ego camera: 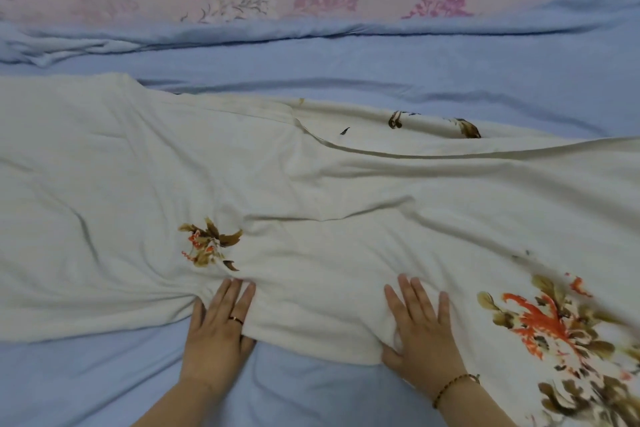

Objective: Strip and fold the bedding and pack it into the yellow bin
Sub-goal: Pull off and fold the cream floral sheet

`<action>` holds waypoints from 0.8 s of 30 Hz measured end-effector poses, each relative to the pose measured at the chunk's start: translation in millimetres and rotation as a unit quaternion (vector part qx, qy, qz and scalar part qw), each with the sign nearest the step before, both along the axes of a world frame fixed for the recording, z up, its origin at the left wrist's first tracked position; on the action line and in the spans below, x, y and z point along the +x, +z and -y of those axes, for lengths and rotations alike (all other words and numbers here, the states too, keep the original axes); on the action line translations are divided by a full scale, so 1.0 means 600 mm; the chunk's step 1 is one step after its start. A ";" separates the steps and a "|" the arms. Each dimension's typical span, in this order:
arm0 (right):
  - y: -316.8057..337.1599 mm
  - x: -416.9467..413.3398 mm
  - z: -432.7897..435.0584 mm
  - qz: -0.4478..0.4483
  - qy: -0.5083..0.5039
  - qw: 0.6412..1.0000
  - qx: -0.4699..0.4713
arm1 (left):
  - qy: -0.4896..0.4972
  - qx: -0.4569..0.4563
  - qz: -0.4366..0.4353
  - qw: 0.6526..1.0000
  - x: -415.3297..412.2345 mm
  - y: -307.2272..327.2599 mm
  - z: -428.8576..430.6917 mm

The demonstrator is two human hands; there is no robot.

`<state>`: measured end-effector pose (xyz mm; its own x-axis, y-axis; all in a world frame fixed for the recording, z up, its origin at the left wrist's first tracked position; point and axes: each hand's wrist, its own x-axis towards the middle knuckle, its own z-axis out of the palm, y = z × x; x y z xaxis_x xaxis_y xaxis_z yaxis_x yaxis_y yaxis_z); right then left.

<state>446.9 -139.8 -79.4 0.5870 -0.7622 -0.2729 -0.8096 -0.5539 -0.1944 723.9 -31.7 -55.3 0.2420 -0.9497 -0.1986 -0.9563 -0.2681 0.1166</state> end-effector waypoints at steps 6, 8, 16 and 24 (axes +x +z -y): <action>0.019 -0.049 -0.005 -0.030 0.064 0.997 -0.035 | -0.001 0.035 0.062 0.997 0.007 0.009 0.017; 0.013 -0.080 -0.016 -0.021 0.096 0.994 -0.049 | -0.017 0.037 0.045 0.998 0.010 0.019 0.031; 0.000 -0.056 -0.046 0.107 0.142 0.971 -0.162 | 0.296 -0.027 -0.044 0.954 -0.023 0.068 -0.004; 0.014 -0.056 -0.001 0.110 0.036 0.980 -0.159 | 0.339 0.022 -0.043 0.939 0.080 0.050 0.001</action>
<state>413.6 -139.3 -71.2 0.6602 -0.7428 0.1110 -0.7242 -0.6688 -0.1681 771.7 -32.2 -25.5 0.7701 -0.5730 -0.2803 -0.5509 -0.8190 0.1605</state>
